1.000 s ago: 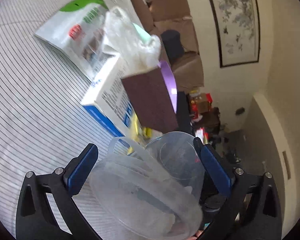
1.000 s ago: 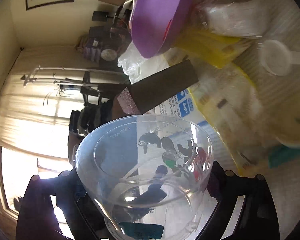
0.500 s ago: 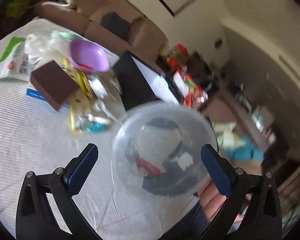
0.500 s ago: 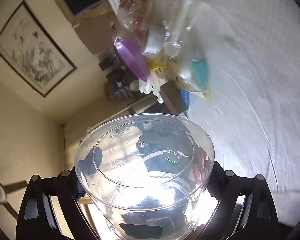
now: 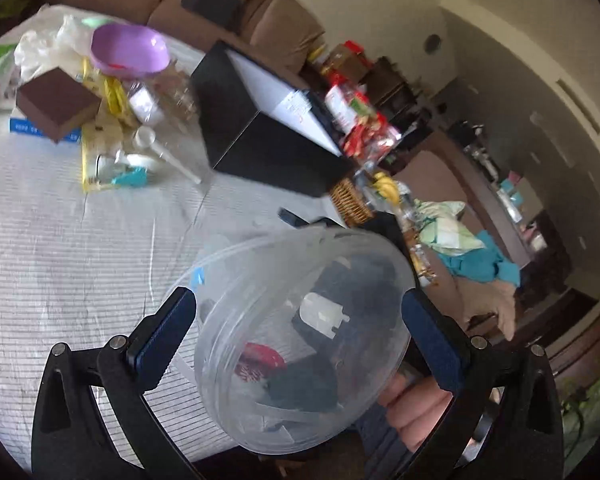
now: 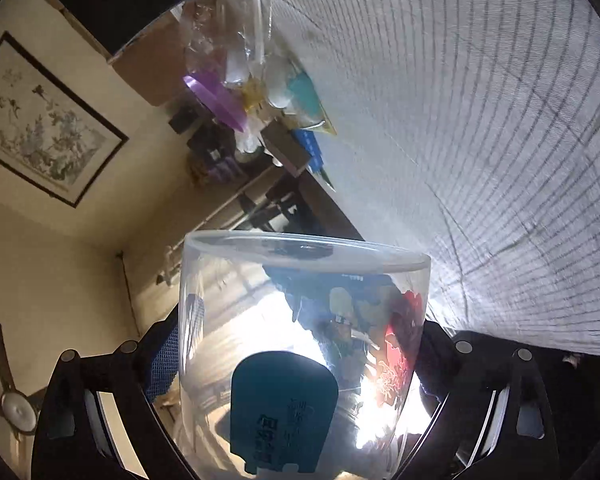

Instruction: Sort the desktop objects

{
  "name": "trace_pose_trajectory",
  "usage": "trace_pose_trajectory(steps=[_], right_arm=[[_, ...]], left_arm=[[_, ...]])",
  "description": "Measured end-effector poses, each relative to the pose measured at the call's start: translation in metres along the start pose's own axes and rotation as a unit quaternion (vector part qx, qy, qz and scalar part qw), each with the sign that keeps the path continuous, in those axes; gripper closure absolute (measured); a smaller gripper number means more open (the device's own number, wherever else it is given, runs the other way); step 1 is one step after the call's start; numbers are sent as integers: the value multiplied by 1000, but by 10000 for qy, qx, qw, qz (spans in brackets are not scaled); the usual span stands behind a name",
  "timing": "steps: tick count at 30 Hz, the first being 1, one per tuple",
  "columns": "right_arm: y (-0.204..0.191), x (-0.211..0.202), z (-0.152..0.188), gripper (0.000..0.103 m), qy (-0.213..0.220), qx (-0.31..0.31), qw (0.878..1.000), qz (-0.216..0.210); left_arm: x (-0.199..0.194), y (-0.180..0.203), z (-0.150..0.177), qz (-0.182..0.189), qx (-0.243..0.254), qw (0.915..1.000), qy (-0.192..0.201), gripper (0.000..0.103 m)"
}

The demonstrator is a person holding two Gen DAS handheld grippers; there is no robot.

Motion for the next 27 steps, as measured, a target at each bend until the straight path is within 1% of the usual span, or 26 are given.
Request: trace_pose_trajectory(steps=[2, 4, 5, 8, 10, 12, 14, 16, 17, 18, 19, 20, 22, 23, 24, 26, 27], right_arm=[[9, -13, -2, 0, 106, 92, 9996, 247], [19, -25, -6, 0, 181, 295, 9988, 347], [25, -35, -8, 0, 228, 405, 9981, 414], [28, -53, -14, 0, 299, 595, 9976, 172], [29, -68, -16, 0, 402, 713, 9966, 20], [27, -84, -19, 0, 516, 836, 9951, -149], [24, -100, -23, 0, 672, 872, 9933, -361], [21, -112, -25, 0, 849, 900, 9907, -569], [19, -120, -28, 0, 974, 894, 9887, -701], [17, -125, -30, 0, 1052, 858, 9875, -803], [14, -127, -33, 0, 1048, 819, 9872, -882], [12, -128, -36, 0, 1010, 789, 9881, -850], [8, -127, -42, 0, 963, 738, 9903, -675], [5, -126, -45, 0, 934, 700, 9914, -594], [1, -123, -49, 0, 908, 628, 9924, -546], [-10, -119, -54, 0, 912, 474, 9936, -465], [-15, -118, -53, 0, 839, 423, 9946, -451]], left_arm=[[15, 1, -1, -230, -18, 9995, -225, 0], [29, 4, 0, -549, 52, 9976, -421, 0], [36, 5, 0, -647, 75, 9966, -510, 0], [52, 10, -4, -509, 26, 9968, -610, 0], [64, 18, -9, -500, 168, 9965, -652, 0], [74, 27, -15, -587, 393, 9955, -631, 0], [82, 32, -20, -807, 548, 9934, -596, 0], [90, 30, -23, -1249, 640, 9879, -666, 0], [98, 25, -22, -1567, 733, 9816, -804, 0], [106, 21, -20, -1795, 809, 9754, -990, 0], [112, 16, -15, -1903, 824, 9711, -1179, 1], [112, 15, -12, -1834, 773, 9723, -1222, 1], [100, 20, -15, -1291, 519, 9857, -950, 1], [93, 22, -18, -1031, 374, 9907, -811, 0], [86, 24, -20, -860, 260, 9935, -693, 0], [72, 31, -24, -705, 180, 9960, -519, 0], [65, 35, -25, -643, 182, 9967, -457, 0]])
Point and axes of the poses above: each gripper's, at about its wrist camera, not at the fingertips, and x roughly the way its jaws point, y to its right, z to its underside, the point moved 3 cm from there along x, roughly the way its jaws point, and after that the axes turned 2 degrees about -y, right-handed, at the moved point
